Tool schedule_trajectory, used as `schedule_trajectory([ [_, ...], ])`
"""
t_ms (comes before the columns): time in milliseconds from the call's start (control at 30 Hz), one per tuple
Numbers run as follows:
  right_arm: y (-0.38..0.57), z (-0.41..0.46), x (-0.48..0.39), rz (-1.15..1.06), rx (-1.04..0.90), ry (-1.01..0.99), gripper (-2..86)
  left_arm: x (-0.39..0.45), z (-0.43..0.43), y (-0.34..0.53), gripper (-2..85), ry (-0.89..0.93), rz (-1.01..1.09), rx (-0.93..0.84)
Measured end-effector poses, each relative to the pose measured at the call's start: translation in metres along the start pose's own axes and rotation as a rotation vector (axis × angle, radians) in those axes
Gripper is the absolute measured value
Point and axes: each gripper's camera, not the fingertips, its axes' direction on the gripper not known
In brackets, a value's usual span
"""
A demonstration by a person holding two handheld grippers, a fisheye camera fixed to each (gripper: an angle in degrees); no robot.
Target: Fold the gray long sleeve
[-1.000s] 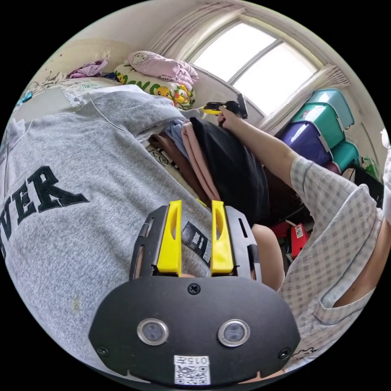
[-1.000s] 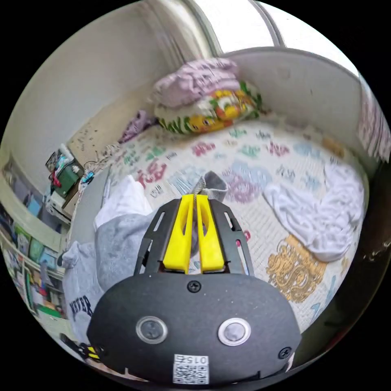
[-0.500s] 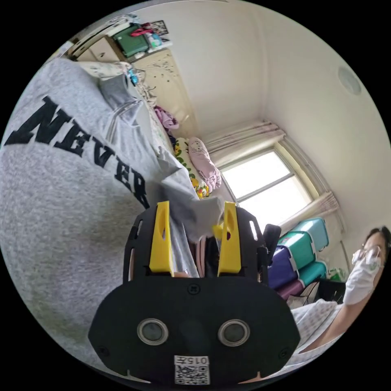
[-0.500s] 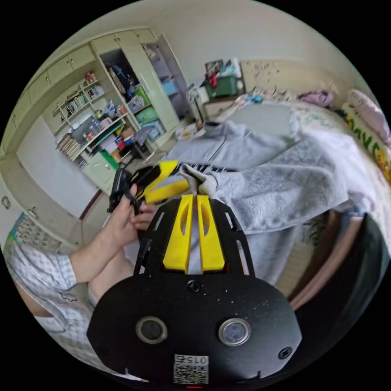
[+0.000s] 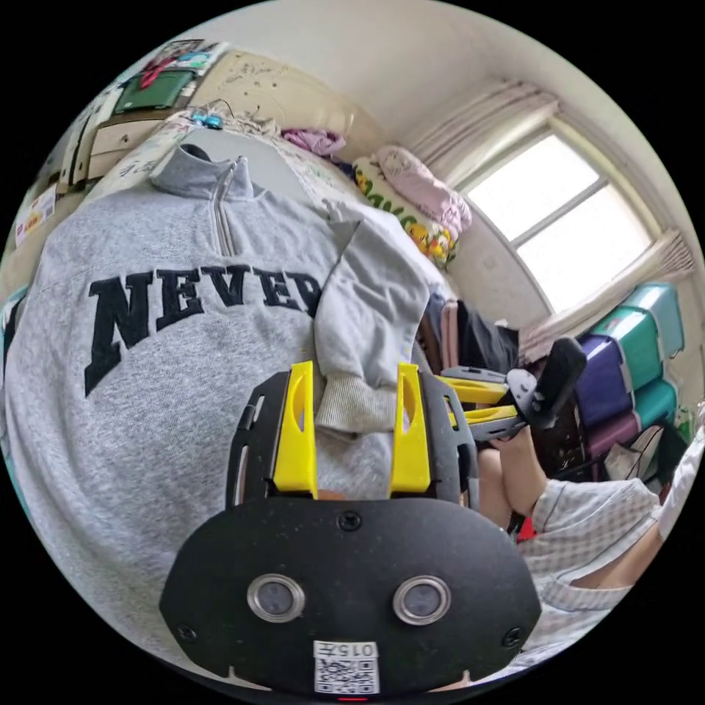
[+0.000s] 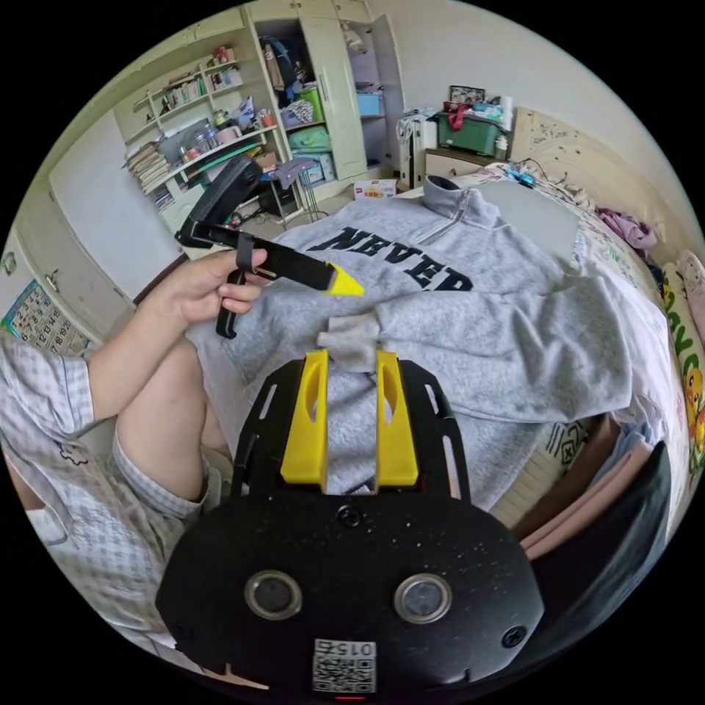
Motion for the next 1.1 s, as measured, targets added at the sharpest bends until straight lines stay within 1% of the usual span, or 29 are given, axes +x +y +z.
schedule_trajectory([
  [67, 0.0, 0.015, -0.015, -0.038, -0.022, 0.044, 10.6, -0.001, 0.018, -0.002, 15.4, -0.003, 0.005, -0.099],
  [200, 0.001, 0.041, -0.025, -0.081, -0.062, 0.118, 8.8, -0.007, 0.041, -0.003, 13.5, -0.001, -0.023, -0.173],
  [300, 0.006, 0.055, -0.025, -0.091, -0.079, 0.168, 3.6, 0.002, 0.047, -0.006, 10.6, -0.07, 0.019, -0.196],
  [367, 0.011, 0.054, -0.024, -0.092, -0.068, 0.166, 2.5, 0.005, 0.048, -0.006, 6.7, -0.09, 0.047, -0.217],
  [433, 0.015, 0.053, -0.024, -0.094, -0.053, 0.172, 2.0, 0.007, 0.05, -0.005, 3.5, -0.036, 0.071, -0.237],
  [500, 0.018, 0.05, -0.023, -0.085, -0.036, 0.163, 1.8, 0.009, 0.039, -0.002, 1.8, -0.002, 0.071, -0.195],
  [600, 0.024, 0.035, -0.021, -0.075, 0.06, 0.082, 1.6, 0.014, -0.002, 0.009, 0.6, 0.068, 0.081, -0.079],
  [667, 0.026, 0.018, -0.021, -0.092, 0.152, -0.028, 1.4, 0.023, -0.04, 0.027, 0.3, 0.085, 0.118, -0.002],
  [767, 0.023, 0.012, -0.028, -0.151, 0.19, -0.161, 1.2, 0.034, -0.086, 0.054, 0.0, 0.1, 0.177, 0.076],
  [867, 0.017, 0.026, -0.043, -0.207, 0.176, -0.208, 1.1, 0.032, -0.113, 0.078, 0.0, 0.061, 0.207, 0.069],
  [1000, 0.013, 0.053, -0.059, -0.248, 0.134, -0.261, 1.0, 0.012, -0.134, 0.103, 0.0, 0.078, 0.162, 0.054],
  [1100, 0.012, 0.069, -0.064, -0.255, 0.107, -0.263, 1.2, 0.009, -0.14, 0.114, 0.1, 0.044, 0.153, 0.008],
])
